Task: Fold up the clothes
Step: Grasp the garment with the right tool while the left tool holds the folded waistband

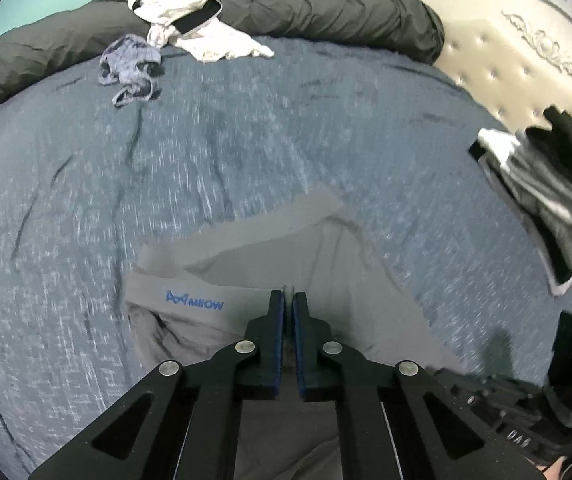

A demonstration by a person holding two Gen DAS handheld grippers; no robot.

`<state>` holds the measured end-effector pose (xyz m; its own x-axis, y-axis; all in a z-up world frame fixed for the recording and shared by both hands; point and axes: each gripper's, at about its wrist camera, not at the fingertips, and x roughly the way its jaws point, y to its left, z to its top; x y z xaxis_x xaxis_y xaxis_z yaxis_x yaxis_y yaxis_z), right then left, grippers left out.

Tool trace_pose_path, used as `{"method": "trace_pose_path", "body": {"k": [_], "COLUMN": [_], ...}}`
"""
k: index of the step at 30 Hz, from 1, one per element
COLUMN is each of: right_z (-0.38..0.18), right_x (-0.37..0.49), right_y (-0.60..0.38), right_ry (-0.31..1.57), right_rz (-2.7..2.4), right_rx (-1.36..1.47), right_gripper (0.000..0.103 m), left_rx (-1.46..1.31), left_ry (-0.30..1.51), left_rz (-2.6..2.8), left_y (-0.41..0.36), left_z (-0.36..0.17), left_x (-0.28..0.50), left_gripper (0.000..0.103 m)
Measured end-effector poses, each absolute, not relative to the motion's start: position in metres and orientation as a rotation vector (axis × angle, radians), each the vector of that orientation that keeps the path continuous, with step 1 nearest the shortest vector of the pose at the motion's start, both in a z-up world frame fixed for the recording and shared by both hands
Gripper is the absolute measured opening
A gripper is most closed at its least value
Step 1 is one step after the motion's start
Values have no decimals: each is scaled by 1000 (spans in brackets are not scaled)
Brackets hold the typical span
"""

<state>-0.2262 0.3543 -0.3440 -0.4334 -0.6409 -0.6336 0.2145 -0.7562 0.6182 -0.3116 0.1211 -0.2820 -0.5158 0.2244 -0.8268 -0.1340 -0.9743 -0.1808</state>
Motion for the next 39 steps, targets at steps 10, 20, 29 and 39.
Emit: {"method": "trace_pose_path", "body": {"k": [10,20,29,39], "right_z": [-343,-347,-354,-334], "right_x": [-232,-238,-237,-230], "right_y": [362,334,326,351], "right_ry": [-668,-534,-472,-573], "right_rz": [-2172,-2195,-2206,-2200], "right_rx": [1244,1300,1317,1247], "right_gripper": [2,42,2,2], "left_rx": [-1401,-1401,-1390,-1400], "left_ry": [-131,-136,-159,-224], "left_rz": [2580,2568,2572,2569], "left_y": [127,123,112,109], "left_z": [-258,-263,-261,-257], "left_x": [-328,-324,-319,-335], "left_gripper": [4,4,4,4]}}
